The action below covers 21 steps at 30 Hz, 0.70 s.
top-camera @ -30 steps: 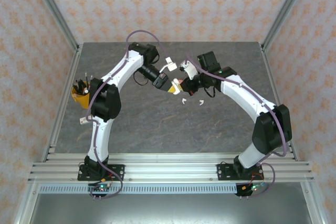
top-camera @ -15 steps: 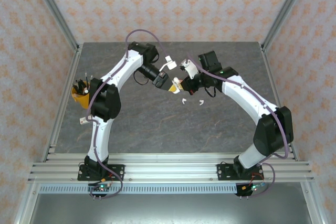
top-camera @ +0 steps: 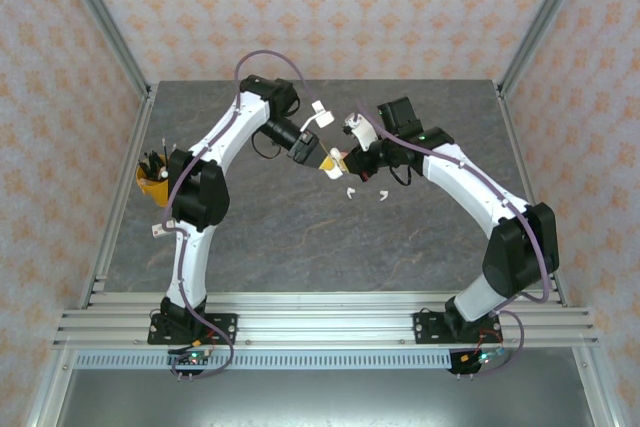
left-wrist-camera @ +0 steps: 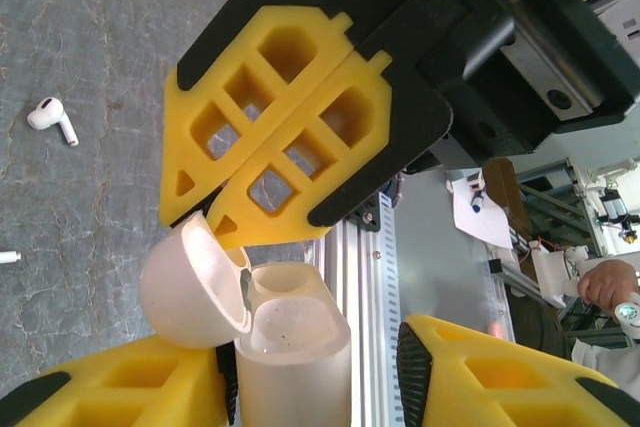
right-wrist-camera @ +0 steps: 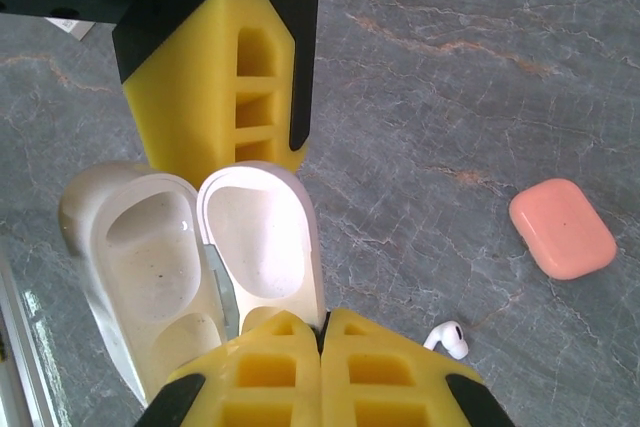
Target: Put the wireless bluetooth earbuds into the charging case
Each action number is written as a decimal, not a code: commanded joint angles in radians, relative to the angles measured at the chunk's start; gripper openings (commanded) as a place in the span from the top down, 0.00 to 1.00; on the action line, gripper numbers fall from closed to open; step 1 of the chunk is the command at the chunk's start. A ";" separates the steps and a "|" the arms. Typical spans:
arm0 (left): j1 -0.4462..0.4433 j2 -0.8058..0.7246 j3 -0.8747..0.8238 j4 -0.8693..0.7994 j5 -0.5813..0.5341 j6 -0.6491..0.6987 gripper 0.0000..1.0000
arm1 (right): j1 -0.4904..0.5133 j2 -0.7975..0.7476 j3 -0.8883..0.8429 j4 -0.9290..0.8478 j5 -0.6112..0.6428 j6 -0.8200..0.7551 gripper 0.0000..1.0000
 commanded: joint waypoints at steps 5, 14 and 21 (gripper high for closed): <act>0.002 0.046 0.056 -0.130 0.041 0.104 0.56 | 0.005 -0.023 0.034 -0.020 -0.021 -0.010 1.00; -0.003 0.061 0.059 -0.144 0.041 0.119 0.58 | 0.005 -0.026 0.042 -0.021 -0.027 -0.003 1.00; -0.009 0.071 0.068 -0.149 0.042 0.122 0.61 | 0.005 -0.027 0.042 -0.021 -0.032 0.001 1.00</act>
